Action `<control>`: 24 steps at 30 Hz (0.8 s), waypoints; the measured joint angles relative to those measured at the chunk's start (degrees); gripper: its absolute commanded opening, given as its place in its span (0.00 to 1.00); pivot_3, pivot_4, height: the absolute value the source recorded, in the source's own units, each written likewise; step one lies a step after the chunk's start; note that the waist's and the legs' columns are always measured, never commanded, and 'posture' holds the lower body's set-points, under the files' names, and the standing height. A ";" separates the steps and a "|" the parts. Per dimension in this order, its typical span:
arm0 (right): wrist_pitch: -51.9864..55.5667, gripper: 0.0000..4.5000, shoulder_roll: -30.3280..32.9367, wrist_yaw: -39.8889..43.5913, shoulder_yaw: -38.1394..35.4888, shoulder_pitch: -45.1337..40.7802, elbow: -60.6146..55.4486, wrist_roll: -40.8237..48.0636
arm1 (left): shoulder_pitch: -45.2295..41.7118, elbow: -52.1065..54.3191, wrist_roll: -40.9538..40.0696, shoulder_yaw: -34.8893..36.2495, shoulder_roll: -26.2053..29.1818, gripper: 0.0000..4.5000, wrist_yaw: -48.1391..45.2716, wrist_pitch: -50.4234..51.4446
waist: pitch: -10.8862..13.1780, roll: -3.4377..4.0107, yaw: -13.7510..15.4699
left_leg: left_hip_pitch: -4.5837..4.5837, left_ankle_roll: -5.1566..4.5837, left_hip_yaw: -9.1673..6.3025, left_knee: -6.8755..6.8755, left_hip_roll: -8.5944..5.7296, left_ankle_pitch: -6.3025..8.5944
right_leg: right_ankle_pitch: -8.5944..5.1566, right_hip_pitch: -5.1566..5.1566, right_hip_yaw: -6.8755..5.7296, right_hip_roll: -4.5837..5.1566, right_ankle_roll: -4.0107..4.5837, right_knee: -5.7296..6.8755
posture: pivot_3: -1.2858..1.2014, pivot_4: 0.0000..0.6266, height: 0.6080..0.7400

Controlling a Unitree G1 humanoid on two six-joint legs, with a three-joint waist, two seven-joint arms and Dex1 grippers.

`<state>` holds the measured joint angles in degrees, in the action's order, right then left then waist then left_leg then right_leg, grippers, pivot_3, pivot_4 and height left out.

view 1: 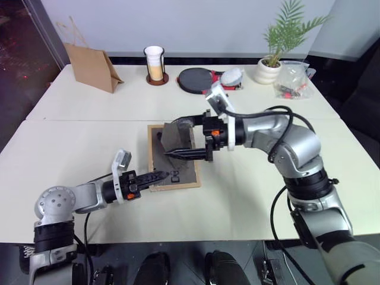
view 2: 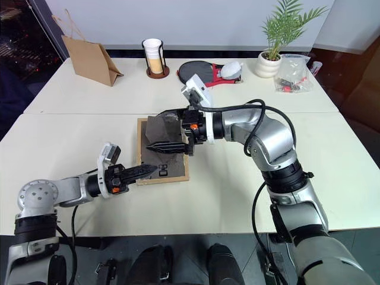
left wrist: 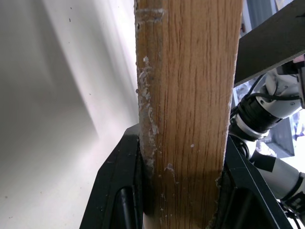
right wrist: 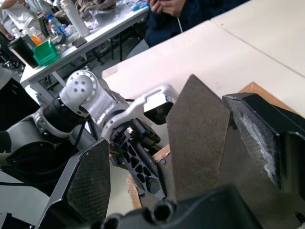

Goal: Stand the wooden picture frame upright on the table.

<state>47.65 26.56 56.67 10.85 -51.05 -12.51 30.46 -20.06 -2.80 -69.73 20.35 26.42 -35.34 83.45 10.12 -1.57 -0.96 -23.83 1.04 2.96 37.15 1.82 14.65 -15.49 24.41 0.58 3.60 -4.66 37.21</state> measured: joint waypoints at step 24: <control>-84.20 0.99 16.19 -29.11 11.11 5.15 25.27 -59.09 | 1.65 4.11 -11.14 0.86 1.08 0.23 6.28 2.50 | 0.01 0.00 -0.26 | 0.00 0.41 0.06 0.08 0.01 -0.26 | 0.01 0.03 0.05 -0.14 -0.02 0.08 | 0.52 0.24 1.00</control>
<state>-36.55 42.75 27.56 21.95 -45.90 12.77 -28.63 -18.41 1.31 -80.87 21.21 27.50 -29.06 85.94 10.12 -1.57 -1.22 -23.83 1.45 3.02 37.23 1.84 14.39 -15.48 24.44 0.63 3.46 -4.68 37.29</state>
